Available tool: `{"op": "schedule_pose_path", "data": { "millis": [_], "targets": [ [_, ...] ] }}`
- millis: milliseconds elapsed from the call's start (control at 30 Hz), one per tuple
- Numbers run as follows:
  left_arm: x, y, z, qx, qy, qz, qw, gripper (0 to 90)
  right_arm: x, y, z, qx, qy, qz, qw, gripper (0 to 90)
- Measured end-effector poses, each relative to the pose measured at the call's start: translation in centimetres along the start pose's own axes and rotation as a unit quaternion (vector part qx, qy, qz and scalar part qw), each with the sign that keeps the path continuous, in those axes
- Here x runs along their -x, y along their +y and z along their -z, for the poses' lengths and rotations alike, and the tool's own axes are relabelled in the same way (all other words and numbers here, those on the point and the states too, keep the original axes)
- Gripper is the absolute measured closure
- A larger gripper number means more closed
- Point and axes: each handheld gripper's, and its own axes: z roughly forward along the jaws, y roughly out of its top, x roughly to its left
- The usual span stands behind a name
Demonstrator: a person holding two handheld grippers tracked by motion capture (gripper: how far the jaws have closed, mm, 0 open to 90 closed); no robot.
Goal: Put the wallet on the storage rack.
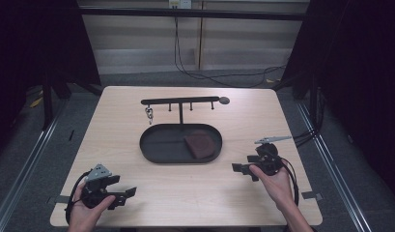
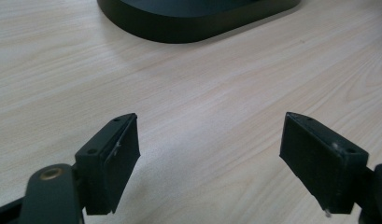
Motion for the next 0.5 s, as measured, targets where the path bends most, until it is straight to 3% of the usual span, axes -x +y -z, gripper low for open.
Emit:
{"op": "schedule_pose_path", "data": {
  "millis": [200,500],
  "targets": [
    [0.1,0.0,-0.1,-0.003,0.000,-0.002,1.0000,19.7,0.6,-2.1,1.1,0.007,-0.003,-0.007,1.0000,19.3],
    [0.0,0.1,0.0,-0.004,0.000,-0.003,1.0000,19.7,2.9,-5.2,2.4,0.022,-0.019,-0.041,0.9988,19.4]
  ]
}}
